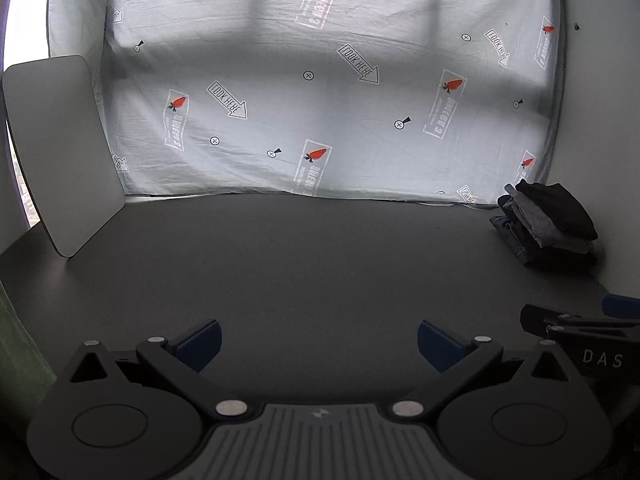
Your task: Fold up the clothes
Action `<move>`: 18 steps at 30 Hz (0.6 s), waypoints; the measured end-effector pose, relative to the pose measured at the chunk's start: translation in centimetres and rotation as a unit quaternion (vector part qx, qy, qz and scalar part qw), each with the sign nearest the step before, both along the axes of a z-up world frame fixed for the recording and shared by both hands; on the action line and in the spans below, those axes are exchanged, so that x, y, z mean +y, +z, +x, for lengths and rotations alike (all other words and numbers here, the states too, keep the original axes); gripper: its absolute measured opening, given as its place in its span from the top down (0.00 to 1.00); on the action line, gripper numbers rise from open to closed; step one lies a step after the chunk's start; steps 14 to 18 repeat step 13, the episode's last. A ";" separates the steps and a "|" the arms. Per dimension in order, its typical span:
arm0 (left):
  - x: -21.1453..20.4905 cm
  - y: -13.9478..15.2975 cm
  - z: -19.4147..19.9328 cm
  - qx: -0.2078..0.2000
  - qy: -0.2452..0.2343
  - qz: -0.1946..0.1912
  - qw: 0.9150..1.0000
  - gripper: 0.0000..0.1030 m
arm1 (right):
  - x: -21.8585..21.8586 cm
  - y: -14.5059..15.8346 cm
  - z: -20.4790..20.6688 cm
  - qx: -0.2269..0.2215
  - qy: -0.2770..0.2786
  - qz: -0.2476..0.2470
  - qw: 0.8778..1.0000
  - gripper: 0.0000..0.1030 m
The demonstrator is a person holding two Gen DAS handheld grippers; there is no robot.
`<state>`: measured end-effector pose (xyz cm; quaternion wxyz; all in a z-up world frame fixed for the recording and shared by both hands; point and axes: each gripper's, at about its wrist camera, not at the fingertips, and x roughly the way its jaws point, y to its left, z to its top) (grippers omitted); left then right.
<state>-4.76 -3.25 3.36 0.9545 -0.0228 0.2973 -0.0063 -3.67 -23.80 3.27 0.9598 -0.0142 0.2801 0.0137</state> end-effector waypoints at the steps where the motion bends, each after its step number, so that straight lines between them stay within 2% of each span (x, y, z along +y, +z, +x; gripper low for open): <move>1: 0.0 -0.1 -0.2 0.002 -0.004 0.000 1.000 0.00 | 0.1 -0.2 -0.2 0.005 -0.005 0.000 1.000 0.00; 6: 0.3 -0.6 -0.3 0.006 -0.017 -0.002 1.000 0.00 | 0.8 -0.9 -1.4 0.027 -0.029 0.003 0.999 0.00; 18: 0.8 -0.6 0.0 0.000 -0.019 -0.004 1.000 0.00 | 1.1 -0.7 -1.6 0.018 -0.031 0.006 0.999 0.00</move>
